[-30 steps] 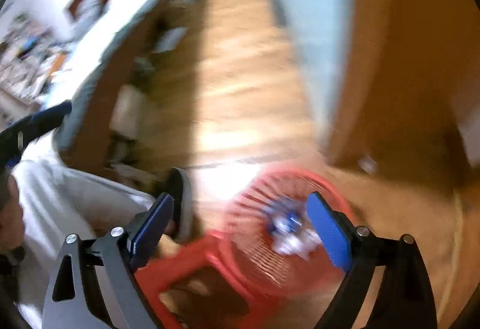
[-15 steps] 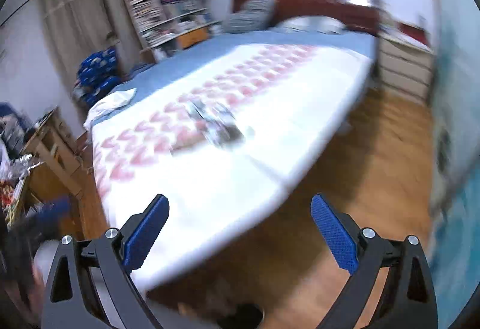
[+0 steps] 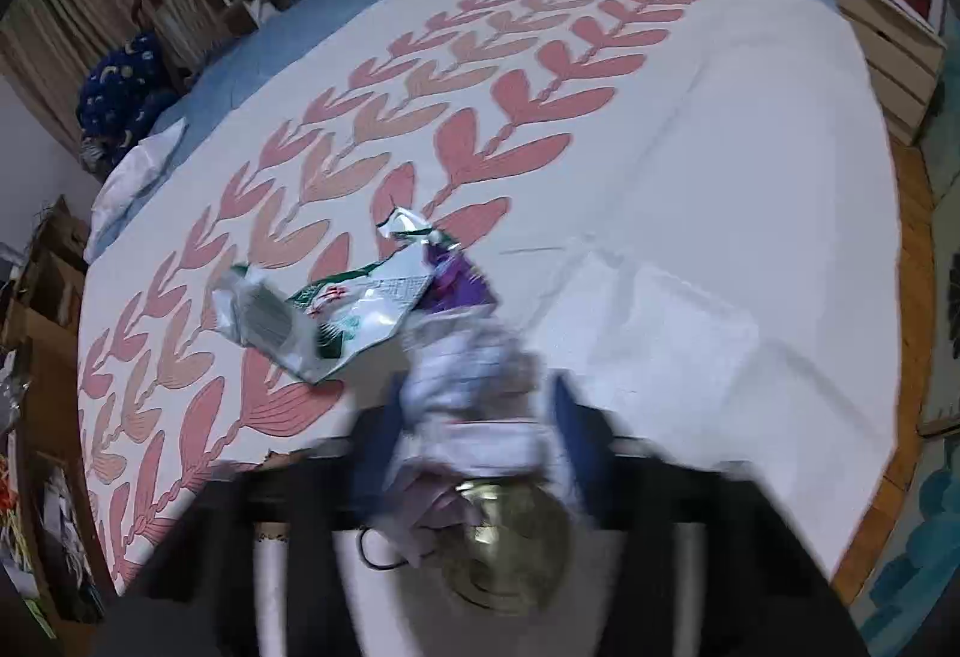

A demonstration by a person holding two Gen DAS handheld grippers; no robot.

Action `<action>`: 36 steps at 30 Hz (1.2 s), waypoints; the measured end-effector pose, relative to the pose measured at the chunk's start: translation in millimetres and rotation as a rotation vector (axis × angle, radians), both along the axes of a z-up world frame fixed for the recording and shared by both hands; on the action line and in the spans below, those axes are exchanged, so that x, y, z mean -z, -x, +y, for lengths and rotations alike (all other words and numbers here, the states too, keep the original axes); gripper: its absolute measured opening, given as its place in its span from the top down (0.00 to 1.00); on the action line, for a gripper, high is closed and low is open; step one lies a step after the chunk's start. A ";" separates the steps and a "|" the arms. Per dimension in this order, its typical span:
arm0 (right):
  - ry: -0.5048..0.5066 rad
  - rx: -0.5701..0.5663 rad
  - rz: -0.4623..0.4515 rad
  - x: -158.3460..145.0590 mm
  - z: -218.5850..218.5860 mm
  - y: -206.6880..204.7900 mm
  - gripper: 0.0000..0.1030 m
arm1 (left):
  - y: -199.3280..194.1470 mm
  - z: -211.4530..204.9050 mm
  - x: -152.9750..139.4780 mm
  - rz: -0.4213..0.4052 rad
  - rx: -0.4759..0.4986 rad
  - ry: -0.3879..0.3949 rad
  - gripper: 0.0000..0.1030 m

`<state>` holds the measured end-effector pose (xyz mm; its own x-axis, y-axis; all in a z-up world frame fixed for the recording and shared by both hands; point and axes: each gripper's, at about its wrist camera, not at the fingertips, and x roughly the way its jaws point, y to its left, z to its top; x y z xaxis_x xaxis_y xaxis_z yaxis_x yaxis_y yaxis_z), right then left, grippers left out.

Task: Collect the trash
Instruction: 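Return both tools to the bed and grasp white paper with the right tool, then grasp the brown cardboard piece with the left tool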

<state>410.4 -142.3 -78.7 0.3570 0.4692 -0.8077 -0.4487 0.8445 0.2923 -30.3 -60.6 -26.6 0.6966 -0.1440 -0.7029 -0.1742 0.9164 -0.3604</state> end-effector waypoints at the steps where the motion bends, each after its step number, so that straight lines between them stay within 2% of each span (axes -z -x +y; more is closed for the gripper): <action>1: -0.012 -0.009 -0.008 0.5 -1.3 3.1 0.67 | -7.3 4.8 1.4 0.004 0.001 -0.006 0.17; 4: -0.062 -0.025 -0.056 -10.9 -10.5 15.5 0.67 | -38.0 19.8 5.5 0.002 -0.008 -0.011 0.17; 5: -0.106 -0.014 -0.064 -17.3 -19.9 21.9 0.67 | -51.4 23.7 9.4 -0.002 -0.011 -0.022 0.17; 6: -0.147 -0.003 -0.063 -19.5 -28.4 28.0 0.67 | -73.6 27.4 17.4 0.051 -0.013 -0.040 0.17; 7: -0.180 0.006 -0.068 -24.1 -36.6 31.9 0.67 | -93.7 29.4 22.6 0.080 0.013 -0.024 0.17; 8: -0.228 0.009 -0.076 -32.0 -48.3 40.0 0.67 | -107.8 27.6 24.6 0.062 0.048 -0.031 0.17; 9: -0.250 0.006 -0.079 -37.4 -52.2 44.3 0.67 | -125.2 23.8 28.9 0.041 0.075 -0.093 0.17; 10: -0.276 0.002 -0.081 -42.0 -58.7 49.7 0.67 | -143.5 21.8 37.3 0.073 0.074 -0.151 0.17; 11: -0.304 -0.004 -0.085 -46.3 -65.9 55.5 0.67 | -158.3 22.8 46.1 0.104 0.070 -0.164 0.17; 14: -0.367 -0.017 -0.084 -54.8 -80.9 66.8 0.67 | -189.1 35.9 78.7 0.174 0.069 -0.013 0.17; 15: -0.384 -0.021 -0.084 -57.6 -84.3 68.5 0.66 | -197.8 37.4 85.2 0.186 0.073 0.004 0.17; 17: -0.422 -0.024 -0.084 -62.5 -92.7 72.0 0.66 | -203.5 33.1 87.9 0.170 0.080 -0.053 0.17; 19: -0.438 -0.022 -0.091 -67.5 -99.3 75.8 0.66 | -213.3 27.2 92.4 0.189 0.093 -0.105 0.17; 22: -0.464 -0.029 -0.087 -72.3 -108.5 82.0 0.66 | -222.7 26.3 93.9 0.196 0.082 -0.112 0.20; 24: -0.461 -0.034 -0.095 -75.2 -115.2 90.3 0.66 | -226.8 25.8 96.1 0.203 0.071 -0.140 0.45; 25: -0.460 -0.037 -0.098 -75.8 -117.1 93.5 0.66 | -227.7 27.0 95.8 0.210 0.057 -0.152 0.51; 26: -0.451 -0.040 -0.107 -76.9 -119.6 98.0 0.66 | -226.1 27.3 93.9 0.211 0.050 -0.143 0.67; 27: -0.435 -0.044 -0.116 -77.7 -121.1 103.2 0.66 | -227.2 31.2 93.5 0.211 0.051 -0.106 0.76; 30: -0.425 -0.045 -0.121 -78.2 -128.4 114.6 0.66 | -225.0 35.8 93.1 0.202 0.064 -0.029 0.87; 36: -0.431 -0.027 -0.121 -74.1 -150.3 134.4 0.66 | -216.4 34.5 87.7 0.147 0.083 0.091 0.97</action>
<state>276.0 -292.5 -4.5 0.4197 0.7642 -0.4898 -0.5212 0.6447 0.5593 186.1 -26.1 -114.3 0.5702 -0.2642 -0.7778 -0.1565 0.8946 -0.4186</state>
